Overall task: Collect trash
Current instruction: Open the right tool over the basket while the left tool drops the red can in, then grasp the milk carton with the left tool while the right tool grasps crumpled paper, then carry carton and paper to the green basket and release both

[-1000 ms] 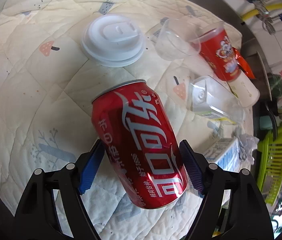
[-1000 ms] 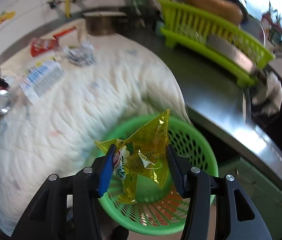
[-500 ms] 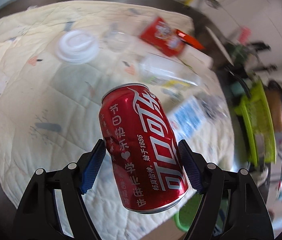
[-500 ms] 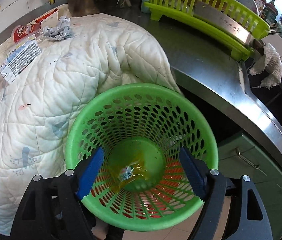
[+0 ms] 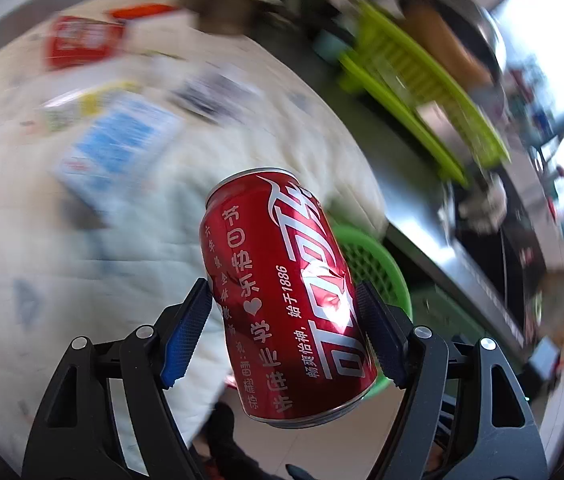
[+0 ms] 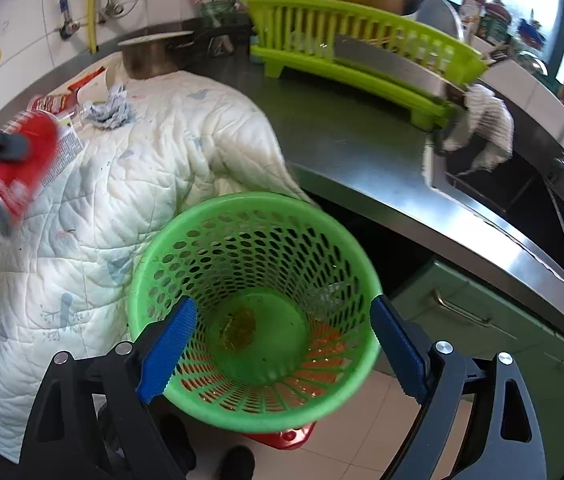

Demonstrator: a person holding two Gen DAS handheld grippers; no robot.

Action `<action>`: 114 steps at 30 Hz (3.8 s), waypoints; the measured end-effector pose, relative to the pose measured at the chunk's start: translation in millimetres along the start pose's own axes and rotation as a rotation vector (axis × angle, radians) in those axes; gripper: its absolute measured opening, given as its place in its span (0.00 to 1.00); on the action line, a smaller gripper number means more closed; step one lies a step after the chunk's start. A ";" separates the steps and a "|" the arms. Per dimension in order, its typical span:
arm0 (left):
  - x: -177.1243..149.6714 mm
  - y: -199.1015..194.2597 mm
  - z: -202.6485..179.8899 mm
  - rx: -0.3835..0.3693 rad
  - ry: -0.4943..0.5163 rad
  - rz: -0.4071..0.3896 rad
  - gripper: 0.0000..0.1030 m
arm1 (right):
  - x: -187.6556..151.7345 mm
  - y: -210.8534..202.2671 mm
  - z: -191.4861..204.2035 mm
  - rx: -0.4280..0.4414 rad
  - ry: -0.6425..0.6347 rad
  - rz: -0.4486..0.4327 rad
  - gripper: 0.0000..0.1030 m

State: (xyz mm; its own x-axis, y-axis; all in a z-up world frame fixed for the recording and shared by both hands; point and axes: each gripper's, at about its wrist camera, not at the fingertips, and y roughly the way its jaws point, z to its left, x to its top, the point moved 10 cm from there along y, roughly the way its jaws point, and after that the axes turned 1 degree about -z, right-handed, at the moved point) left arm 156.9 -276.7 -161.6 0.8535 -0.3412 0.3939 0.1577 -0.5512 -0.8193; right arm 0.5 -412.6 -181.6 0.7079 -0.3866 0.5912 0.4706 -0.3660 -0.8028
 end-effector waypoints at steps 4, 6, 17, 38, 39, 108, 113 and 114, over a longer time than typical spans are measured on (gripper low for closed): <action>-13.9 42.1 -32.6 -0.005 0.100 0.064 0.71 | -7.8 -14.5 -16.0 -0.013 0.033 -0.014 0.83; -20.9 61.3 -46.3 -0.012 0.144 0.093 0.71 | -12.2 -19.8 -23.7 -0.022 0.050 -0.015 0.83; -41.0 113.9 -59.3 0.035 0.256 0.177 0.81 | -39.3 -35.0 -52.2 -0.053 0.113 -0.001 0.83; 16.8 -29.3 65.3 0.150 0.100 -0.116 0.82 | 35.5 -26.7 74.7 0.147 -0.088 -0.072 0.83; 19.5 -33.9 73.7 0.162 0.093 -0.125 0.82 | 40.9 -26.2 83.8 0.161 -0.101 -0.077 0.83; 42.7 -112.3 224.5 0.276 0.046 -0.268 0.64 | 221.1 153.1 241.1 0.303 -0.121 0.032 0.29; 43.7 -110.9 205.1 0.246 0.081 -0.278 0.64 | 209.2 114.9 230.3 0.300 -0.155 -0.028 0.29; 42.8 -110.0 201.1 0.243 0.088 -0.278 0.64 | 204.9 104.5 224.7 0.297 -0.153 -0.040 0.29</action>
State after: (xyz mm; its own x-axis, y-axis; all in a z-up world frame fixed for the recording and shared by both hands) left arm 276.0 -77.5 -138.4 0.7172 -0.2741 0.6407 0.4994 -0.4390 -0.7469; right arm 313.1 -339.9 -161.7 0.7457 -0.2371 0.6227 0.6171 -0.1068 -0.7796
